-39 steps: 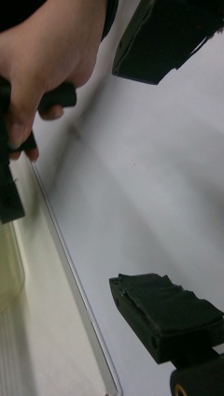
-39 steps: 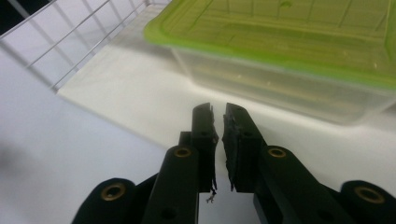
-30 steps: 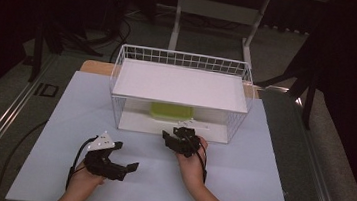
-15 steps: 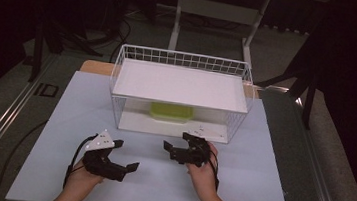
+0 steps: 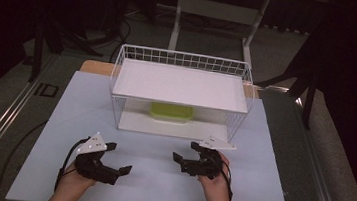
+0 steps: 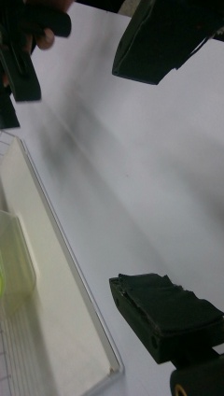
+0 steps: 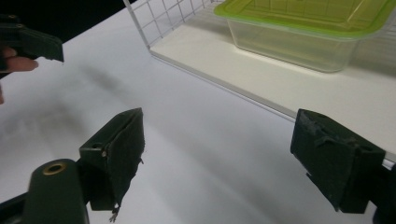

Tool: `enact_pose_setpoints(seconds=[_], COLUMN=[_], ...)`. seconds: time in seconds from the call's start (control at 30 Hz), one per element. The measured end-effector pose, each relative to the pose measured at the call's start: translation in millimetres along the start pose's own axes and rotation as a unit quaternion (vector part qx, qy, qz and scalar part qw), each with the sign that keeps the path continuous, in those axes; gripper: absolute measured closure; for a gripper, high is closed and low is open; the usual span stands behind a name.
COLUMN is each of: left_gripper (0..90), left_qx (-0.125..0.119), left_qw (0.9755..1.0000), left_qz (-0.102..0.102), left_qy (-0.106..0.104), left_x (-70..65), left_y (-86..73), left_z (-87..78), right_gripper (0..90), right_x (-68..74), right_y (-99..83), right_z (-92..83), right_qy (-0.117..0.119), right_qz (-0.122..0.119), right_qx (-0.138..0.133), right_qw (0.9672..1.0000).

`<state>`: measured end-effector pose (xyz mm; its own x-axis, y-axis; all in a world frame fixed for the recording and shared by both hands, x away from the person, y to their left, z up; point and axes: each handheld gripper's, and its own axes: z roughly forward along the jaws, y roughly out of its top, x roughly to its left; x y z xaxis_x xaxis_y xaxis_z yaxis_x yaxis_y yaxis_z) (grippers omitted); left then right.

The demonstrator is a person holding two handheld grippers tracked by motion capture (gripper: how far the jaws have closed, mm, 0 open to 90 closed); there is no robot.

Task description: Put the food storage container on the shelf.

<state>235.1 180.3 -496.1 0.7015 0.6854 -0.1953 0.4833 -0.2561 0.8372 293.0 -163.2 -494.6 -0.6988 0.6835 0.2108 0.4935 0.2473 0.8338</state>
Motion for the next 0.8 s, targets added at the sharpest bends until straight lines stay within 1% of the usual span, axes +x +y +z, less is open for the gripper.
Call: enact_pose_setpoints(seconds=[0.03,0.1,0.17,0.3,0.37,0.5,0.57,0.6,0.7,0.73,0.8], left_gripper=[2.9,2.9,2.9,2.9,2.9,2.9,2.9,2.9,2.9,2.9,2.9], left_qx=[0.001,0.001,0.000,0.003,0.002,0.005,0.005,0.006,0.006,0.007,0.003], left_qw=[1.0000,1.0000,1.0000,0.9999,0.9999,0.9999,0.9999,0.9999,0.9999,0.9999,0.9999], left_qz=[-0.001,-0.005,-0.008,-0.009,-0.012,-0.008,-0.007,-0.006,-0.008,-0.007,-0.004], left_qy=[0.000,0.000,0.002,0.007,0.004,0.007,0.008,0.008,0.007,0.010,0.013], left_x=[0.9,2.8,3.9,5.1,5.3,5.3,5.1,5.1,5.8,6.0,6.0], left_y=[-0.7,-2.5,-4.9,-9.8,-11.7,-13.6,-14.8,-15.5,-17.7,-18.1,-18.8], left_z=[-1.7,-4.5,-6.9,-9.0,-9.1,-7.5,-6.3,-5.8,-4.5,-4.0,-3.8], right_gripper=[17.6,17.6,17.6,17.6,17.6,17.6,17.6,17.6,17.6,17.6,17.6], right_x=[-0.8,-2.1,-3.4,-5.2,-6.8,-9.8,-11.3,-12.3,-15.8,-17.0,-19.6], right_y=[-1.0,-3.0,-4.8,-8.6,-10.9,-15.5,-18.4,-20.5,-26.0,-27.6,-30.5], right_z=[-2.6,-8.2,-13.3,-23.5,-28.2,-36.5,-40.9,-43.0,-46.9,-47.7,-48.8], right_qy=[0.003,-0.001,0.004,-0.001,-0.002,0.000,-0.004,-0.005,-0.005,-0.006,-0.008], right_qz=[0.001,-0.002,-0.003,-0.019,-0.023,-0.028,-0.033,-0.033,-0.033,-0.034,-0.033], right_qx=[-0.002,-0.005,-0.006,-0.005,-0.006,-0.004,-0.003,-0.006,0.002,0.003,0.003], right_qw=[1.0000,1.0000,1.0000,0.9998,0.9997,0.9996,0.9994,0.9994,0.9994,0.9994,0.9994])
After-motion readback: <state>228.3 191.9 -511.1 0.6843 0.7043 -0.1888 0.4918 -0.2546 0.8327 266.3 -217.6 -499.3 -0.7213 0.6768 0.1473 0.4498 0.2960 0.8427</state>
